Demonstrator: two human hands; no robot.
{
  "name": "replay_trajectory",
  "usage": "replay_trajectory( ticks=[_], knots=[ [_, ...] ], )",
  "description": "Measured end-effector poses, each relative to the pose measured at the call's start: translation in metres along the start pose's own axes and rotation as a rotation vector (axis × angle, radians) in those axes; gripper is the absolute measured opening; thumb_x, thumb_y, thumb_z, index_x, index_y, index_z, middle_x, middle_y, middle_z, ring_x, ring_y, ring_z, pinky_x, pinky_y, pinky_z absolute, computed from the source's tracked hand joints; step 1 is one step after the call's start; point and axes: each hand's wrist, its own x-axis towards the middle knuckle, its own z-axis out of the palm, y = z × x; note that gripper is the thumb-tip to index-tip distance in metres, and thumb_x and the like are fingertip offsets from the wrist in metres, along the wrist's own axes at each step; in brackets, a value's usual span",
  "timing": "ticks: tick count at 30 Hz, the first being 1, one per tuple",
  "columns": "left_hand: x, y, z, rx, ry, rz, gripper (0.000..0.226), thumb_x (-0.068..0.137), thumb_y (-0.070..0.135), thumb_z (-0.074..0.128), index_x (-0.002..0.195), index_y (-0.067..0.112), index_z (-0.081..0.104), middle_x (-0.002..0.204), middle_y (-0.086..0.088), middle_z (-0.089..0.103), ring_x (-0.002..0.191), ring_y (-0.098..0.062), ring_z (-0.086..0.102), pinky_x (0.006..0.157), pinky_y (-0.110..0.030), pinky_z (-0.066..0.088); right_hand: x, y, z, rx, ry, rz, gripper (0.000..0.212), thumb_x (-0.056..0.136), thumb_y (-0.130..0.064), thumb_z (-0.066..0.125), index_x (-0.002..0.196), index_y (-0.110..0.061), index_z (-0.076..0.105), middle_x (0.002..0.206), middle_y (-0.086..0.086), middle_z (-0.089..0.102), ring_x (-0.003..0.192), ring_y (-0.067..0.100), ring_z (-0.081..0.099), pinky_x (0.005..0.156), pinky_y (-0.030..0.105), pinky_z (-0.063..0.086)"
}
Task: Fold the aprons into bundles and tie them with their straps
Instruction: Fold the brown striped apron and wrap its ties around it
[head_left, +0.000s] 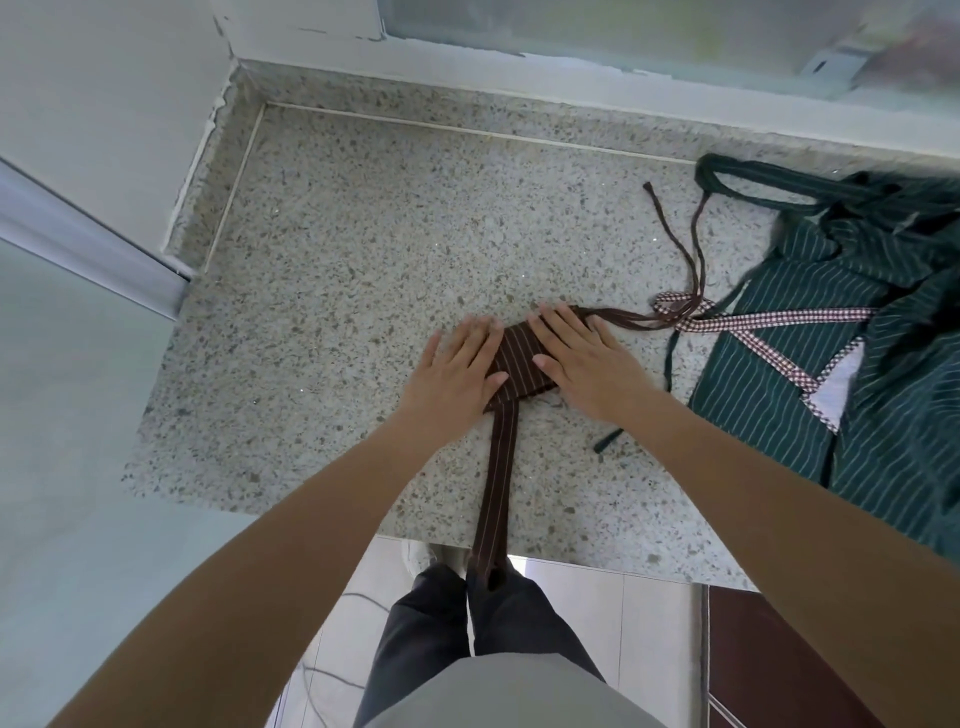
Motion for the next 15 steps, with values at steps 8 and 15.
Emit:
replay_trajectory(
  ticks=[8,15],
  knots=[
    [0.006,-0.007,0.003,0.077,-0.014,-0.01,0.058,0.097,0.051,0.003,0.143,0.028,-0.025,0.156,0.0,-0.02,0.144,-0.018,-0.019,0.112,-0.05,-0.013,0.004,-0.018,-0.005,-0.093,0.211,-0.053,0.059,0.091,-0.029,0.06,0.144,-0.021,0.036,0.122,0.013,0.045,0.106,0.026,0.049,0.084,0.036,0.047],
    [0.009,-0.005,-0.003,0.086,-0.089,-0.031,0.061,0.097,0.054,0.005,0.143,0.03,-0.026,0.157,-0.001,-0.019,0.144,-0.021,-0.018,0.113,-0.052,-0.01,0.016,0.0,-0.03,0.084,-0.086,-0.143,0.066,0.095,-0.028,0.052,0.149,-0.03,0.016,0.125,0.009,0.031,0.093,0.012,0.03,0.091,0.024,0.038]
  ],
)
